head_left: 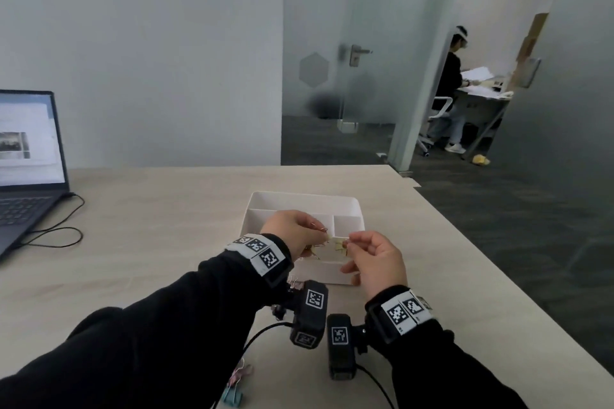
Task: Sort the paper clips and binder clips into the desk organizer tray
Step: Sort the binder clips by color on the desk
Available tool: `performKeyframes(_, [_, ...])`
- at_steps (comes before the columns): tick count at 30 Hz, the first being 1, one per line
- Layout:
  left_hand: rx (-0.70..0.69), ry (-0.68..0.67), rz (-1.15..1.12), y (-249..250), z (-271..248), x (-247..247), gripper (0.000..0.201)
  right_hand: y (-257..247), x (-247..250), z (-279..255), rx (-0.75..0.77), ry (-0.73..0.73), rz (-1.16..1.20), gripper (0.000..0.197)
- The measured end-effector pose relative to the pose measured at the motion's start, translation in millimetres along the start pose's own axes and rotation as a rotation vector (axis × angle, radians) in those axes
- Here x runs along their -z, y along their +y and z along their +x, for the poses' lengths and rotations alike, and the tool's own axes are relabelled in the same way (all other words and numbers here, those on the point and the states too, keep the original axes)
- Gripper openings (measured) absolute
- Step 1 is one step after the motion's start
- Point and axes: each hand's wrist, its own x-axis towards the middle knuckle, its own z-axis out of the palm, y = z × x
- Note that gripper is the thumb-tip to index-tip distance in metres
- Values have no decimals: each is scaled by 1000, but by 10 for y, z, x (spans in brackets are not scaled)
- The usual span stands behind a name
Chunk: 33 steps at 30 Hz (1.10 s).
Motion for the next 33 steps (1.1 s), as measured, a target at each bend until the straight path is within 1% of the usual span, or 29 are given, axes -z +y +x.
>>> performKeyframes(2, [-32, 4, 90, 18, 70, -115, 8, 40, -13, 23, 37, 15, -89, 14])
performKeyframes(4, [-58, -1, 176, 30, 137, -212, 9, 77, -16, 35, 57, 23, -129, 18])
performKeyframes(9, [-103, -8, 387, -10, 175, -318, 9, 132, 69, 27, 21, 22, -164, 22])
performKeyframes(10, [-119, -21, 406, -22, 155, -314, 11, 136, 88, 16, 18, 19, -155, 22])
performKeyframes(12, [-148, -60, 429, -24, 78, -286, 22, 132, 108, -26, 16, 18, -120, 21])
performKeyframes(14, [-163, -74, 405, -12, -20, -203, 26, 136, 111, -99, 24, 33, -93, 19])
performKeyframes(17, [-166, -15, 264, -53, -231, 31, 12, 153, 83, -246, 7, 24, -83, 15])
performKeyframes(19, [-144, 19, 135, -157, -409, 241, 4, 191, 40, -340, -4, 0, -86, 16])
performKeyframes(22, [-38, 67, -108, -389, -706, 599, 7, 236, -55, -440, 45, -6, -116, 17])
performKeyframes(23, [-4, 94, -158, -482, -799, 719, 7, 250, -100, -465, 38, -26, -119, 16])
performKeyframes(24, [27, 124, -185, -576, -885, 831, 9, 257, -158, -493, 16, -58, -127, 13])
performKeyframes(26, [85, 178, -192, -751, -1036, 1023, 11, 273, -296, -545, -36, -177, -196, 5])
performKeyframes(28, [144, 205, -177, -875, -1166, 1151, 12, 286, -440, -573, -12, -299, -296, 17])
performKeyframes(30, [183, 206, -161, -950, -1265, 1215, 12, 278, -540, -574, 52, -391, -410, 29])
performKeyframes(33, [204, 203, -150, -1002, -1360, 1228, 13, 193, -587, -585, 89, -448, -576, 41])
